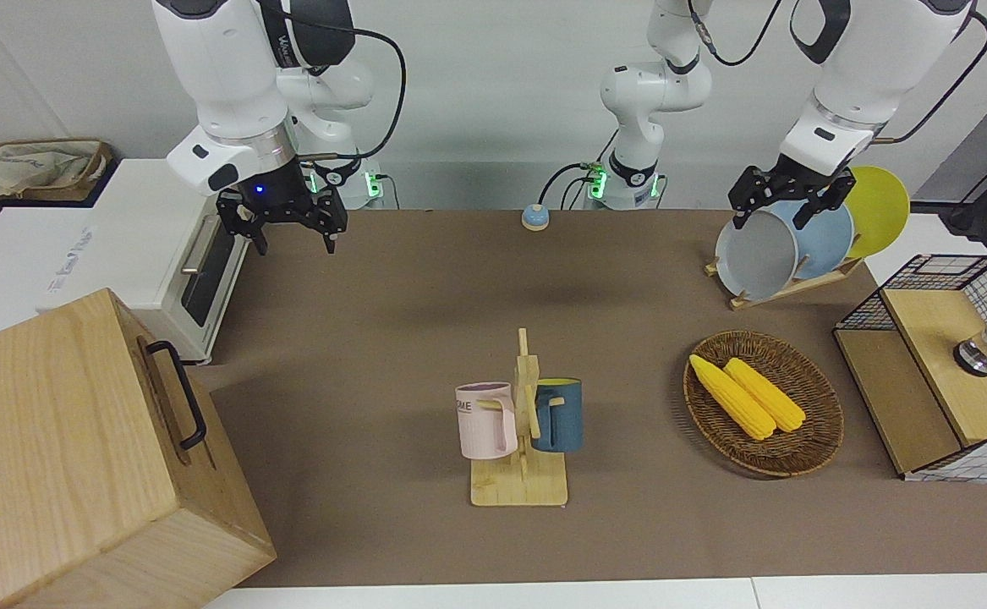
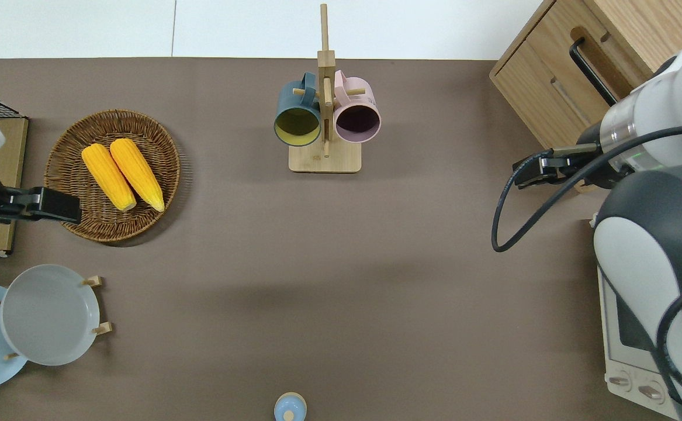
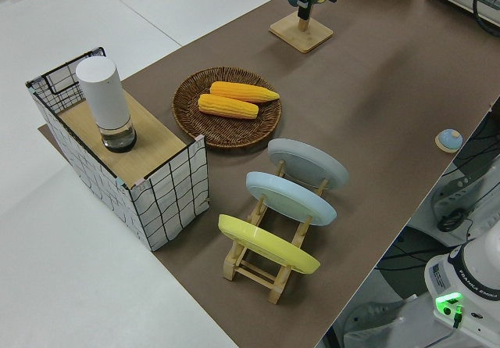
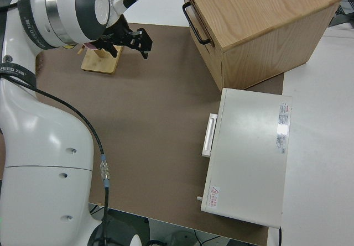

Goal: Slide drawer open with right arm

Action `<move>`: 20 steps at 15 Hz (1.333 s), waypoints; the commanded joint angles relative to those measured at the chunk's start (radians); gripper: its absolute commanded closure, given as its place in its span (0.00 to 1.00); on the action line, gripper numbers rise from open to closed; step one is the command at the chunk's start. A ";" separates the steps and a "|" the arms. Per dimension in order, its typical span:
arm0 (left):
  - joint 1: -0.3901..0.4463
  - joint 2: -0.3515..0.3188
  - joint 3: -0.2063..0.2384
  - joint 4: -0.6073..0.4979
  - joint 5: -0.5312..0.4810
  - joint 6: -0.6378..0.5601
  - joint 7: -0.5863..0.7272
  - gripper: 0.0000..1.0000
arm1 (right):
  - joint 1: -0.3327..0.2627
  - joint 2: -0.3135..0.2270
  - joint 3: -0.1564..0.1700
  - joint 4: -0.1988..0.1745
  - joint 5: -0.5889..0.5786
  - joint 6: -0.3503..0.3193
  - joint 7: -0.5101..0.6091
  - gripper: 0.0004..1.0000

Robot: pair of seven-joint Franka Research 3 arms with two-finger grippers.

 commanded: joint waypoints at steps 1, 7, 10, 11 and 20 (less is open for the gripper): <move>0.004 0.011 -0.006 0.024 0.017 -0.020 0.010 0.01 | -0.011 -0.010 0.005 0.003 0.008 -0.021 -0.020 0.01; 0.004 0.011 -0.006 0.026 0.017 -0.020 0.010 0.01 | -0.014 -0.010 0.003 0.003 0.007 -0.037 -0.021 0.01; 0.004 0.011 -0.006 0.024 0.017 -0.020 0.010 0.01 | -0.008 -0.010 0.005 0.003 -0.038 -0.046 -0.031 0.01; 0.004 0.011 -0.006 0.024 0.017 -0.020 0.010 0.01 | -0.008 -0.010 0.005 0.003 -0.055 -0.046 -0.032 0.01; 0.004 0.011 -0.006 0.026 0.017 -0.020 0.010 0.01 | 0.051 0.004 0.020 -0.008 -0.369 -0.017 -0.024 0.01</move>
